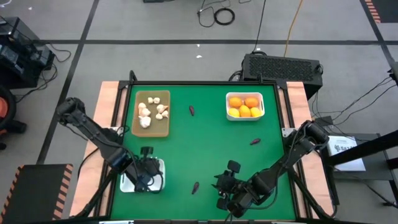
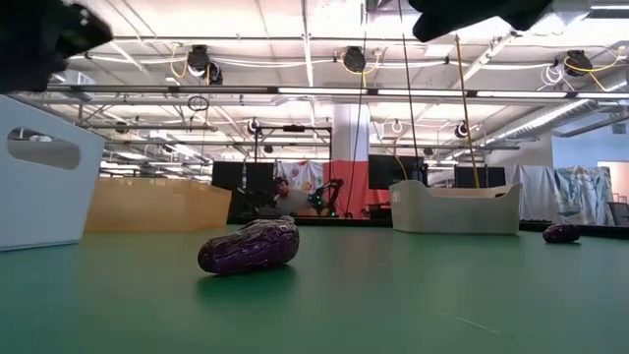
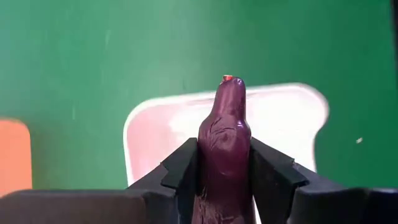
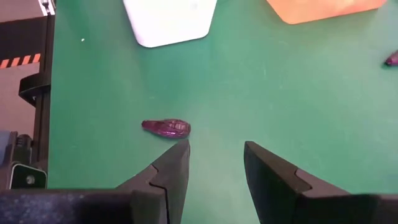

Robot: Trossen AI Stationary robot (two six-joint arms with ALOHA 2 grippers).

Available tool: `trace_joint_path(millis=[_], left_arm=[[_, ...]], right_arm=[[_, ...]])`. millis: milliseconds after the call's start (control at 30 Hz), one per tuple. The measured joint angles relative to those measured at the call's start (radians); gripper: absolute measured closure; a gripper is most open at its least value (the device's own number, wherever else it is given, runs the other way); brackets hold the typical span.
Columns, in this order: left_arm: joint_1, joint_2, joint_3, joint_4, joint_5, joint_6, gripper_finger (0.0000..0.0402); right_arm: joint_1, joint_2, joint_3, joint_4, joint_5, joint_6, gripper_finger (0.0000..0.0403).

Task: Sort produce into baskets
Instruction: Put the eggplant into the bottom white bin

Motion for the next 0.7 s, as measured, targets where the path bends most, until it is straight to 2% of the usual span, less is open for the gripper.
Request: trace_joint_path(millis=[167, 500, 700], left_arm=[[-0.013, 0.000, -0.037, 0.011, 0.000, -0.065, 0.0274], [-0.012, 0.000, -0.069, -0.002, 0.015, -0.065, 0.0272], [-0.012, 0.000, -0.069, -0.003, 0.013, -0.066, 0.0233]], right_arm=[[0.000, 0.000, 0.000, 0.007, -0.001, -0.012, 0.0259], [0.000, 0.000, 0.000, 0.010, -0.002, -0.016, 0.0259], [0.000, 0.000, 0.000, 0.010, -0.002, -0.019, 0.0259]])
